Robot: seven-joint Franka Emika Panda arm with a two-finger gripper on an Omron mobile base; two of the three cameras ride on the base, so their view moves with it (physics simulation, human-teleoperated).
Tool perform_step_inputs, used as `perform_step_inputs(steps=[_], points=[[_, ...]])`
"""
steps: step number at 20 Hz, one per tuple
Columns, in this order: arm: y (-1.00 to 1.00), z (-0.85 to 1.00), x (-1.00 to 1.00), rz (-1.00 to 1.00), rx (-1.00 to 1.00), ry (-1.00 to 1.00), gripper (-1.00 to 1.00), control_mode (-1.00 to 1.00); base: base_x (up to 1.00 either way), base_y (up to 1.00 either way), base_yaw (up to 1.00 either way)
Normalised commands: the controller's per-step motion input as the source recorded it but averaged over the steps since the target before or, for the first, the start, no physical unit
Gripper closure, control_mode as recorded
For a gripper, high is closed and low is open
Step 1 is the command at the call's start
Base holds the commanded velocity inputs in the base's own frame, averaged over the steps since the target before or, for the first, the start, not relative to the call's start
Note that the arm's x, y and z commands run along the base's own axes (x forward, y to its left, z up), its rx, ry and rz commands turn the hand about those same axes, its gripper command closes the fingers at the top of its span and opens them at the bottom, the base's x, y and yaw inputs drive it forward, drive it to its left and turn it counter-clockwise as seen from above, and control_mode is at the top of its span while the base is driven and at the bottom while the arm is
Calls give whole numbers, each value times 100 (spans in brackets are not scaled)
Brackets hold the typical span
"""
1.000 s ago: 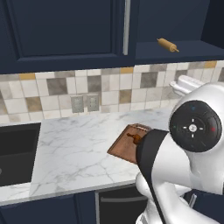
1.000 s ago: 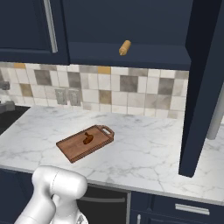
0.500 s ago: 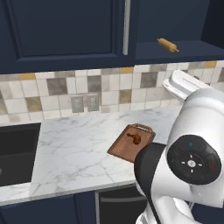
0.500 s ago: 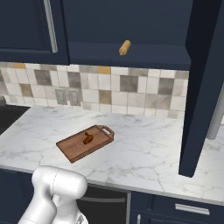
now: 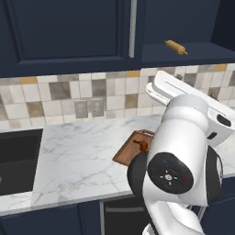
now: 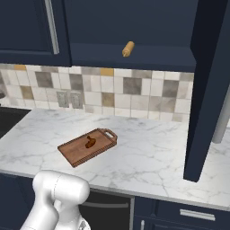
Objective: Open the cabinet, retrieve the rolling pin, and place it next to the meat on the cutting board to prepare for tenderizing.
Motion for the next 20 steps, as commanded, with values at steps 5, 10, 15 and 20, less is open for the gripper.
perform_step_inputs(steps=[5,10,15,20], points=[[26,1,46,2,-4,0,-100,-100,0,0,0],[6,10,34,0,-7,3,-100,-100,0,0,0],[0,4,41,0,-8,9,-100,-100,0,0,0],[0,0,41,0,-5,12,-100,-100,0,0,0]])
